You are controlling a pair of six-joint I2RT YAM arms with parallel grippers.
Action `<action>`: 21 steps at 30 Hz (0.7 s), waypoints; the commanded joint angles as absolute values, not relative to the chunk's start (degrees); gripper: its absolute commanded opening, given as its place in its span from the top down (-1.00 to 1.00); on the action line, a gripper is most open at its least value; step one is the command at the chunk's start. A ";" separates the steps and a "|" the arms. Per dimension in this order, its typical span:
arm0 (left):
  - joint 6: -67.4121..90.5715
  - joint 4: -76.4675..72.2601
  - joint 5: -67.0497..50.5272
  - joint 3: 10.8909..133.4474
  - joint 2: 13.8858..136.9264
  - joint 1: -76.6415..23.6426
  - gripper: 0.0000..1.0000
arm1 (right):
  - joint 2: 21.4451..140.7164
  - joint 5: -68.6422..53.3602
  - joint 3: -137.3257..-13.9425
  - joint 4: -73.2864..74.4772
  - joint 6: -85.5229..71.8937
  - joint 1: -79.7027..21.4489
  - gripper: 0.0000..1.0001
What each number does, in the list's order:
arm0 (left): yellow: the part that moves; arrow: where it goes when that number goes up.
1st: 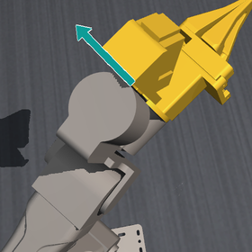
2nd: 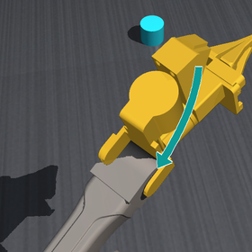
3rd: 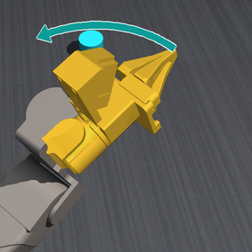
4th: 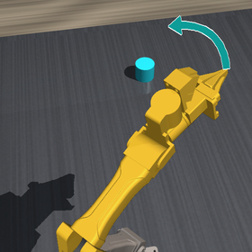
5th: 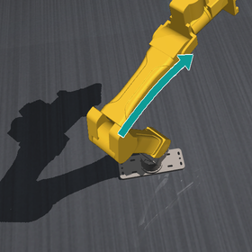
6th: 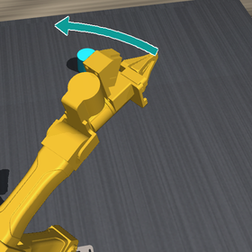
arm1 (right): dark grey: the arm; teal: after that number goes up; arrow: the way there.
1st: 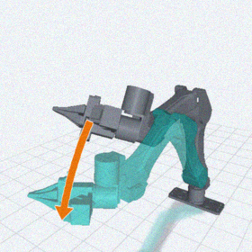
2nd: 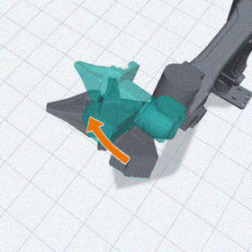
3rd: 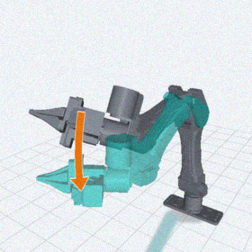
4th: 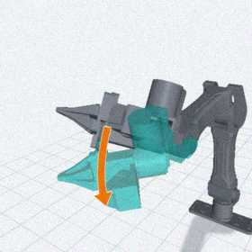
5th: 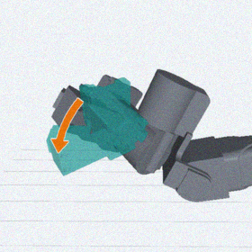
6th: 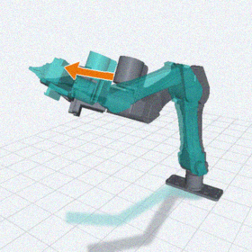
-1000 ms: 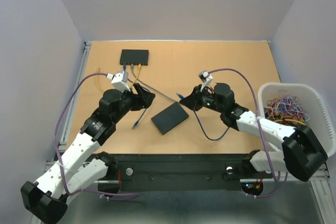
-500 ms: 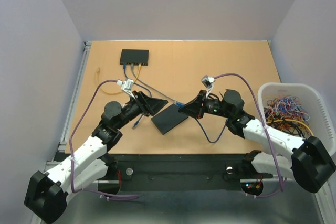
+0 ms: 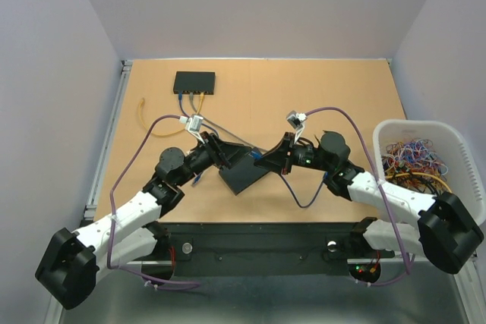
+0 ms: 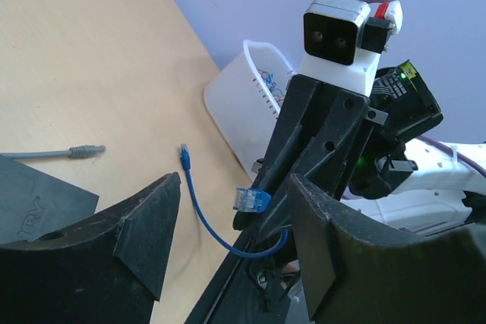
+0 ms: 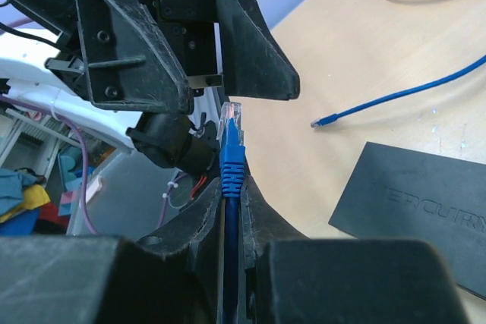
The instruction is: Insert the plug into the switch port
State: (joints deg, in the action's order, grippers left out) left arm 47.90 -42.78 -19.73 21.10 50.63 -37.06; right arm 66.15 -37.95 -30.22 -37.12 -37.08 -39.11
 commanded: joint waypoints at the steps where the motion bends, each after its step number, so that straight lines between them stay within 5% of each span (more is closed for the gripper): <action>1: 47.11 -48.16 -18.72 21.18 50.80 -37.97 -0.33 | 66.62 -38.85 -30.50 -42.36 -37.97 -39.90 0.99; 13: 47.11 -50.36 -18.28 20.30 51.07 -39.81 0.07 | 68.11 -37.35 -30.32 -44.82 -39.02 -40.34 0.99; 21: 47.29 -50.98 -18.46 19.60 50.71 -40.43 0.11 | 69.08 -36.39 -30.15 -46.58 -39.46 -40.43 0.99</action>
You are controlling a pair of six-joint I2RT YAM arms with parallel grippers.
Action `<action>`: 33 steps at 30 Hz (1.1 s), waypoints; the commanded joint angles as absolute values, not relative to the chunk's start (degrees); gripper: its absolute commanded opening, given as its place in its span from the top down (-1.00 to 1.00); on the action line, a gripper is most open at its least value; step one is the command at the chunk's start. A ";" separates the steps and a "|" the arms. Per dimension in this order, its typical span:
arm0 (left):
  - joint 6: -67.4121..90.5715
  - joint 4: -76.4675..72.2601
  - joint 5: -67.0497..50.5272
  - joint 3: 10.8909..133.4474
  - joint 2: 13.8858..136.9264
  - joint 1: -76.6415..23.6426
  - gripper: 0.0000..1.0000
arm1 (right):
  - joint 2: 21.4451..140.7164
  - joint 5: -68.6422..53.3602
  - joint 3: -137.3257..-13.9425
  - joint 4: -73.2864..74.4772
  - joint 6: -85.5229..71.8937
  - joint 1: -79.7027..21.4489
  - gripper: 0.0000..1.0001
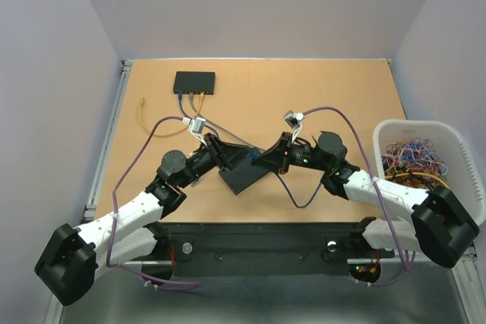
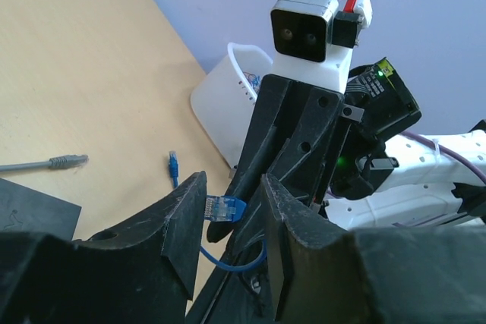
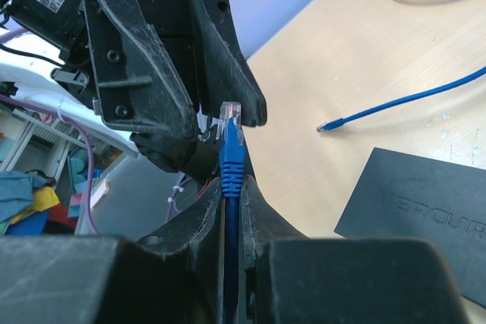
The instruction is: Insert the plug into the switch port
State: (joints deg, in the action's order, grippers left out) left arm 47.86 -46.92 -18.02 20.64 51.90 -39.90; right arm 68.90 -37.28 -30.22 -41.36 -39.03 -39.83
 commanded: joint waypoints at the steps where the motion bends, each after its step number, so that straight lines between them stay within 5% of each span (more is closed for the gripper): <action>1: 47.37 -50.98 -18.37 19.43 50.63 -40.52 0.12 | 69.08 -36.39 -30.06 -46.76 -39.64 -40.43 0.99; 20: 48.34 -50.72 -16.26 18.37 47.90 -40.43 0.99 | 71.19 -36.48 -28.39 -47.20 -39.55 -40.96 0.96; 24: 47.73 -43.90 -14.68 20.90 47.81 -40.43 1.00 | 69.97 -34.46 -30.58 -38.64 -35.62 -40.87 -0.21; 33: 48.33 -20.43 -10.03 29.60 47.98 -40.43 1.00 | 62.67 -21.82 -40.95 -7.93 -17.59 -40.96 -0.26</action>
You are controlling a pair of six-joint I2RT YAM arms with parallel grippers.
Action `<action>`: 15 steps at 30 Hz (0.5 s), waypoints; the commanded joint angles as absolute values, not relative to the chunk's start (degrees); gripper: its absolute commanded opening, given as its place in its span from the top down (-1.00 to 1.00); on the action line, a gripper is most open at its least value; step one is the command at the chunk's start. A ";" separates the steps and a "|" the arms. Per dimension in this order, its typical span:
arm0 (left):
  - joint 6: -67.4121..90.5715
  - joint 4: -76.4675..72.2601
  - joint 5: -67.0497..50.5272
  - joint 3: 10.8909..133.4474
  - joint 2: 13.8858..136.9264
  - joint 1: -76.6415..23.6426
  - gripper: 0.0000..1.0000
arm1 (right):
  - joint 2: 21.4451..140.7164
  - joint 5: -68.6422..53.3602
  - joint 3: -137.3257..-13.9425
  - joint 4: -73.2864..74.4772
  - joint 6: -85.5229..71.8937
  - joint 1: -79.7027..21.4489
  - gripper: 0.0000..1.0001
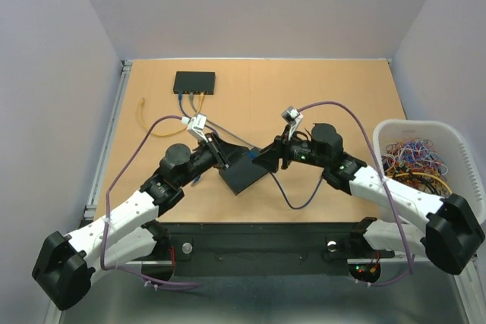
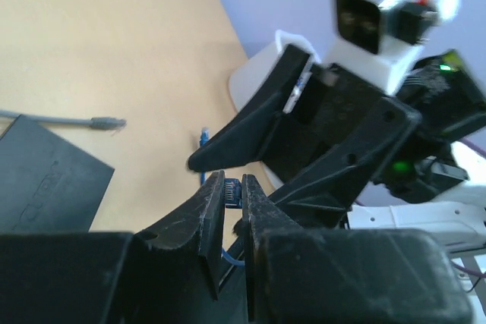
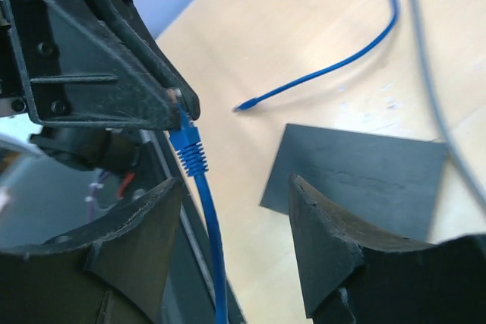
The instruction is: Insert the plug into the switch port
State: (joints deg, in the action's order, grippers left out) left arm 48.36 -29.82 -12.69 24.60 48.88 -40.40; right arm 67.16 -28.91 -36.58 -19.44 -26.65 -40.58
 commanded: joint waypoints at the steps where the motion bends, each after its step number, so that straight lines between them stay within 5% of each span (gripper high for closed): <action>1: 48.69 -18.48 -9.15 30.32 48.77 -40.52 1.00 | 61.27 -21.10 -41.04 -7.21 -16.97 -40.96 -0.25; 15: 50.89 -16.26 -14.76 32.78 54.58 -40.43 1.00 | 64.77 -16.44 -44.47 -4.04 -13.10 -44.38 0.00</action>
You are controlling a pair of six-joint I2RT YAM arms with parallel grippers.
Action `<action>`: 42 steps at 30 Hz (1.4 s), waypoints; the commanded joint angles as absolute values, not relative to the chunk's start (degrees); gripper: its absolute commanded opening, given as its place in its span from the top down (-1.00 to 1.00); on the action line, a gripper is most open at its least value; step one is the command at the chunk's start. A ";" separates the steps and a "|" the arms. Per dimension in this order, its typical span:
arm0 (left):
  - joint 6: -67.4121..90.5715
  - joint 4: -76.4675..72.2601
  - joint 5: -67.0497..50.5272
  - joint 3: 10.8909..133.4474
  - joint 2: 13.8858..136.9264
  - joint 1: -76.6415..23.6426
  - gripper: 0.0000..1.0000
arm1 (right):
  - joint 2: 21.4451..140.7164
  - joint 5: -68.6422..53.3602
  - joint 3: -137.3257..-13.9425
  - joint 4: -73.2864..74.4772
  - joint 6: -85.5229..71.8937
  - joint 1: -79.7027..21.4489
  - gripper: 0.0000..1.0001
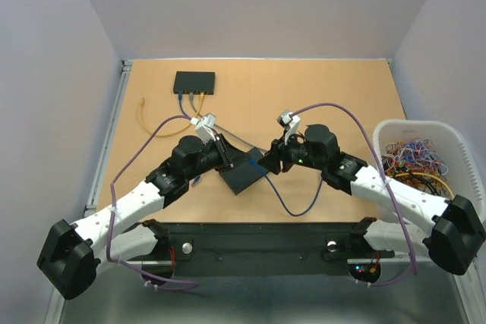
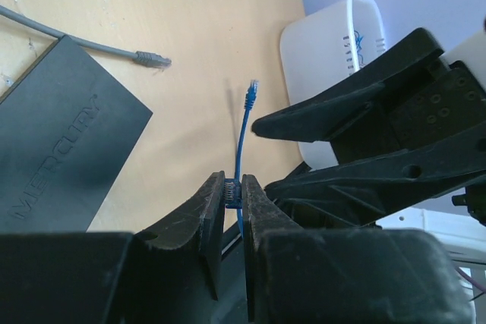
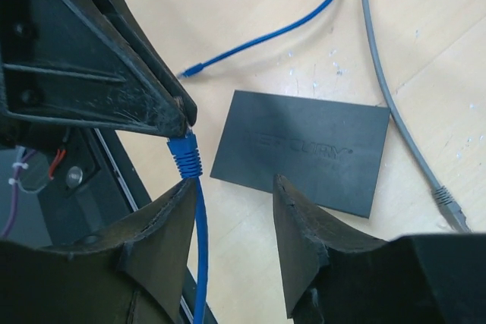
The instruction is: Insert the plug into the switch port
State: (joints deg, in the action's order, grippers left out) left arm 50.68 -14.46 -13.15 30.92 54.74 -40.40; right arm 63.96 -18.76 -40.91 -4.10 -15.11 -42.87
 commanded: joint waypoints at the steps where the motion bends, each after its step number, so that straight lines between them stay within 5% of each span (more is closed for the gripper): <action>1: 50.98 -16.52 -15.03 32.70 54.84 -40.52 1.00 | 65.12 -16.17 -44.82 -3.96 -13.01 -45.25 0.00; 36: 50.27 -17.58 -15.38 32.52 57.39 -40.43 1.00 | 71.89 -10.37 -47.37 -4.04 -11.95 -50.36 0.46; 42: 50.27 -17.49 -15.21 32.08 57.13 -40.43 1.00 | 72.07 -9.41 -46.67 -4.48 -12.04 -50.45 0.81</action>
